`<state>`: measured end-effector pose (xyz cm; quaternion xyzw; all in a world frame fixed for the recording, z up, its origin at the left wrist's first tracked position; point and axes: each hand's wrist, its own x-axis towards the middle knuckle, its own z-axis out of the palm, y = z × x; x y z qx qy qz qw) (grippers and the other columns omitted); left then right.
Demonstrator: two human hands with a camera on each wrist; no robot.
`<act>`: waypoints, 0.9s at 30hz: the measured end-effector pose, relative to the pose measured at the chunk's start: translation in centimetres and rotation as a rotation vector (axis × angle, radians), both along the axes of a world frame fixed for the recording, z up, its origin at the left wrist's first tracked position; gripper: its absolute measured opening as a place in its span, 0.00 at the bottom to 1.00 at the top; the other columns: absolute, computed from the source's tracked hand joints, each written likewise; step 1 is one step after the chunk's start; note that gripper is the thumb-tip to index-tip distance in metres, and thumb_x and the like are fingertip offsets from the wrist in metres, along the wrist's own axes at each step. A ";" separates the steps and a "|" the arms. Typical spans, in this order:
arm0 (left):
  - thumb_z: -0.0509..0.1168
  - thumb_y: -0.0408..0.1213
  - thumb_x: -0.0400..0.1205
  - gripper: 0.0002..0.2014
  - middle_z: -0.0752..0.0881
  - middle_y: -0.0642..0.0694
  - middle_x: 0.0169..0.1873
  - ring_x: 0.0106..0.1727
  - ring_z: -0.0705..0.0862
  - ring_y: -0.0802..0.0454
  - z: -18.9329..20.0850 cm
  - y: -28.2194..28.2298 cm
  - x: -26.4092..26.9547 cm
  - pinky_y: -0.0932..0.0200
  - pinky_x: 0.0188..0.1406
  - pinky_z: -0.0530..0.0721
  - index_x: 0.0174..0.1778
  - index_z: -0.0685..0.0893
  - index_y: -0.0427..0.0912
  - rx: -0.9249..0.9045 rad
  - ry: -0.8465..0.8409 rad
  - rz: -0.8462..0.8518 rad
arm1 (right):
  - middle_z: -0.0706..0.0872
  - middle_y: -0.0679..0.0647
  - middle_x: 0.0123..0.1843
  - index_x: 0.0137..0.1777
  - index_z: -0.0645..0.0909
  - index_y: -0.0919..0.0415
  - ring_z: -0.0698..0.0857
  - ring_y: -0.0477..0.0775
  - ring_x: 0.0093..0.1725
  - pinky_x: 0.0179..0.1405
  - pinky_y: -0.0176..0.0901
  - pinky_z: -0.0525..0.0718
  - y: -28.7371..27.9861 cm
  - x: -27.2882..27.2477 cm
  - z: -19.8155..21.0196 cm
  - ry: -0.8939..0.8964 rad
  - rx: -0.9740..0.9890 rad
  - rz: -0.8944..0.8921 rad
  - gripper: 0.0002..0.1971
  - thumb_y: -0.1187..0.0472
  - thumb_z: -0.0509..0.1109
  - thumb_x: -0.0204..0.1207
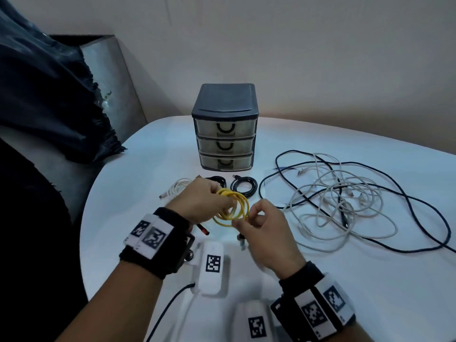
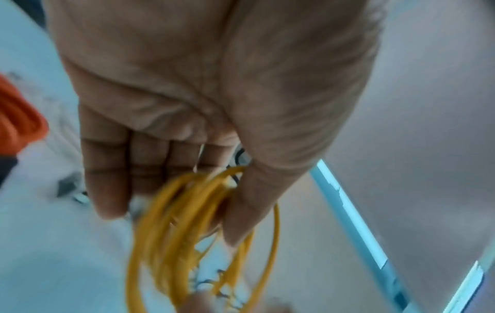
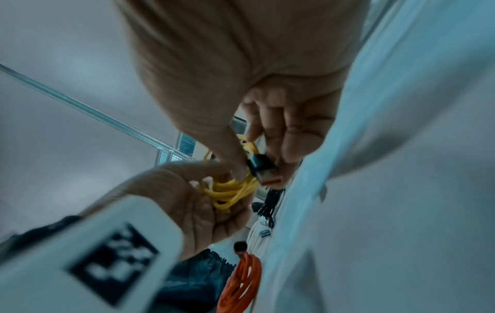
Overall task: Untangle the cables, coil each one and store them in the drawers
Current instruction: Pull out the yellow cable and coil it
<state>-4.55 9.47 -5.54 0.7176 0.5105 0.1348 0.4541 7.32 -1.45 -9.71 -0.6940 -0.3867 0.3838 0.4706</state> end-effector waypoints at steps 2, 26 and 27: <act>0.77 0.40 0.75 0.12 0.91 0.42 0.36 0.37 0.86 0.53 0.8 -0.2 -0.4 0.56 0.44 0.84 0.43 0.88 0.35 -0.077 -0.163 -0.064 | 0.92 0.56 0.35 0.44 0.72 0.60 0.88 0.49 0.29 0.27 0.38 0.78 -0.3 0.5 0.9 0.052 0.030 0.005 0.10 0.66 0.73 0.78; 0.46 0.54 0.89 0.22 0.73 0.57 0.25 0.29 0.72 0.62 -1.1 -5.1 -1.4 0.66 0.30 0.67 0.33 0.72 0.49 0.281 -0.229 -0.003 | 0.93 0.54 0.41 0.41 0.74 0.60 0.93 0.56 0.39 0.36 0.52 0.88 -0.9 -0.8 4.1 0.175 0.226 -0.100 0.16 0.55 0.55 0.89; 0.46 0.54 0.89 0.23 0.73 0.57 0.24 0.28 0.72 0.62 -1.1 -5.0 -1.5 0.67 0.29 0.67 0.33 0.72 0.48 0.280 -0.232 0.003 | 0.93 0.54 0.41 0.42 0.74 0.61 0.93 0.56 0.38 0.35 0.50 0.88 -0.8 -0.9 4.1 0.165 0.226 -0.115 0.16 0.55 0.54 0.90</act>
